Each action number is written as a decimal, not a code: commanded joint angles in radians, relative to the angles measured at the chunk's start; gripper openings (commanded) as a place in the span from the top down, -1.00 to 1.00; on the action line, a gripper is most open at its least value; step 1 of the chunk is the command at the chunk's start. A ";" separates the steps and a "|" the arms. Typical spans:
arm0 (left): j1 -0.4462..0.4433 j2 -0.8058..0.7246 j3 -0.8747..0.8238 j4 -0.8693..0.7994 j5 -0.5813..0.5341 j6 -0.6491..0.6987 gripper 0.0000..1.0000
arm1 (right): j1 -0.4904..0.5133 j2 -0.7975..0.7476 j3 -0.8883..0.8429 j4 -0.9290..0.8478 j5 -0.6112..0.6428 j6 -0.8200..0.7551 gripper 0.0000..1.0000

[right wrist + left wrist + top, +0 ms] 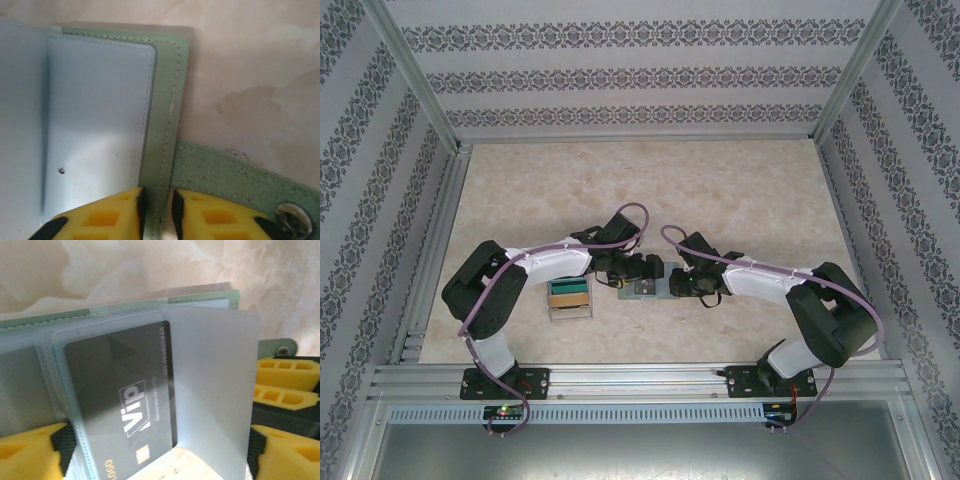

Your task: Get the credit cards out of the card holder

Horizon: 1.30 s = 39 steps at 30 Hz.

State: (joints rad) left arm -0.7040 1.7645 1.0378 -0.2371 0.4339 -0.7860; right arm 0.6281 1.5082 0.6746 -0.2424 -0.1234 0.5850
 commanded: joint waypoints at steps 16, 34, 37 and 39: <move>0.033 -0.087 -0.004 -0.054 -0.021 0.047 -0.99 | -0.073 -0.169 -0.056 -0.052 0.003 0.011 0.10; 0.066 0.000 -0.004 -0.107 -0.069 0.050 0.85 | -0.059 -0.100 -0.022 0.187 -0.269 0.161 0.62; 0.066 0.020 -0.001 -0.129 -0.082 0.050 0.86 | -0.059 -0.053 -0.027 0.234 -0.295 0.186 0.62; 0.066 0.029 -0.005 -0.135 -0.086 0.047 0.86 | -0.060 -0.022 -0.030 0.268 -0.313 0.201 0.62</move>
State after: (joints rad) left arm -0.6521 1.7802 1.0332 -0.3199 0.3767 -0.7414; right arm 0.5610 1.4551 0.6350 -0.0559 -0.3843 0.7406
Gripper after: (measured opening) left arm 0.072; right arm 0.191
